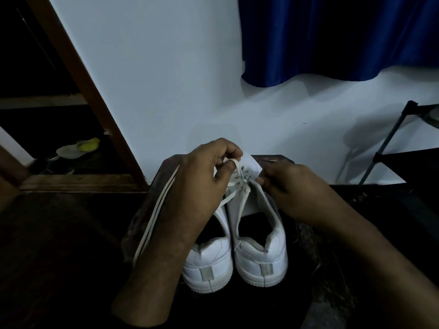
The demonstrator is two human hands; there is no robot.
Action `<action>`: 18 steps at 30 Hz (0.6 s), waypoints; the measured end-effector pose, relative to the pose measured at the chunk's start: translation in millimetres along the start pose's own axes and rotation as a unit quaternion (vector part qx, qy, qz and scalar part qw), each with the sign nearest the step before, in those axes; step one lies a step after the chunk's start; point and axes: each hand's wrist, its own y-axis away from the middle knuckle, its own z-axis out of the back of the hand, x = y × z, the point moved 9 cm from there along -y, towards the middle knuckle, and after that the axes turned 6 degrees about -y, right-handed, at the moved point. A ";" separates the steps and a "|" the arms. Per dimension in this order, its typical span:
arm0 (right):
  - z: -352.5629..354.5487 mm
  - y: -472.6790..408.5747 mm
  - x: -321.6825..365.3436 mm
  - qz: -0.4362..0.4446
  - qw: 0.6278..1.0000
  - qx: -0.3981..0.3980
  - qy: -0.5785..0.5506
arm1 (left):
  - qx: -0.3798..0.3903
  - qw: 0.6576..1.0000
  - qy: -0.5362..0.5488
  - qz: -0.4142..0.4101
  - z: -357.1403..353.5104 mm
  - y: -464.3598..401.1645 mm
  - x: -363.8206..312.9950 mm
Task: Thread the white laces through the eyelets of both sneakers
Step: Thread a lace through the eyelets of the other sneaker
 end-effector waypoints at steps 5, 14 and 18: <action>17.8 2.4 11.1 0.019 0.958 -0.053 -0.282 | -0.025 1.000 -0.017 0.001 1.6 -0.3 0.2; 39.1 8.1 11.7 0.008 0.955 -0.140 -0.260 | 0.085 0.989 -0.114 0.037 -16.6 6.5 5.9; 10.1 2.7 9.4 0.034 0.999 -0.020 -0.027 | 0.210 0.953 -0.217 0.040 -31.3 15.5 11.7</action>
